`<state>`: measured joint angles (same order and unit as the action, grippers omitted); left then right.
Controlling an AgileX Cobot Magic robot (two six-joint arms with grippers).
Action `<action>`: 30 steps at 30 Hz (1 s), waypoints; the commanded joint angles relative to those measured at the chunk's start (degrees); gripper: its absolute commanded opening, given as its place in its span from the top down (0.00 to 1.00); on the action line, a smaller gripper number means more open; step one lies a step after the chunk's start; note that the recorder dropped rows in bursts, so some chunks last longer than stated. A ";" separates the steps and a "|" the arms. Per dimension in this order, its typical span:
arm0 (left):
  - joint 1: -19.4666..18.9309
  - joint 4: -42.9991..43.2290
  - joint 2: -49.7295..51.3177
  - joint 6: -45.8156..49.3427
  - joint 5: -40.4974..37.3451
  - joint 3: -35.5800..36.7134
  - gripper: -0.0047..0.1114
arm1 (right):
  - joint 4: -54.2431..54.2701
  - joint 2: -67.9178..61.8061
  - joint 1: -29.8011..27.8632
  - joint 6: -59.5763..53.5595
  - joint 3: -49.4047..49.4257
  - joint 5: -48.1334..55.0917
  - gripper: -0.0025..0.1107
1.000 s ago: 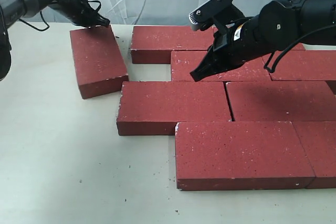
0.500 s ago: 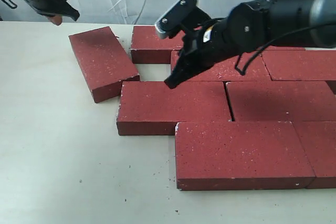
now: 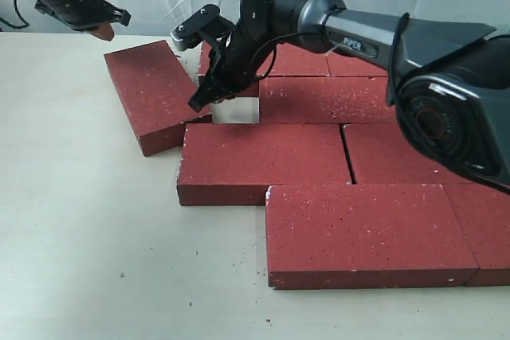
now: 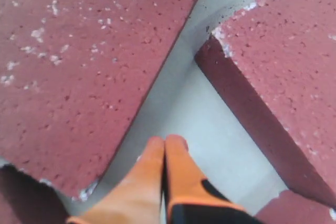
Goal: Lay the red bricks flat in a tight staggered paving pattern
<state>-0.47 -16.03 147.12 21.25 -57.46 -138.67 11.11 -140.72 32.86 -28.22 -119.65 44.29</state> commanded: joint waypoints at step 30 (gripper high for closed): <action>-7.95 3.06 -2.78 2.63 -6.67 -0.04 0.96 | 28.20 2.75 1.58 -21.00 -4.27 8.47 0.99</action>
<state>-8.22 -9.78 145.04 22.18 -63.68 -138.67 38.51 -141.99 34.55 -48.81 -123.49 46.54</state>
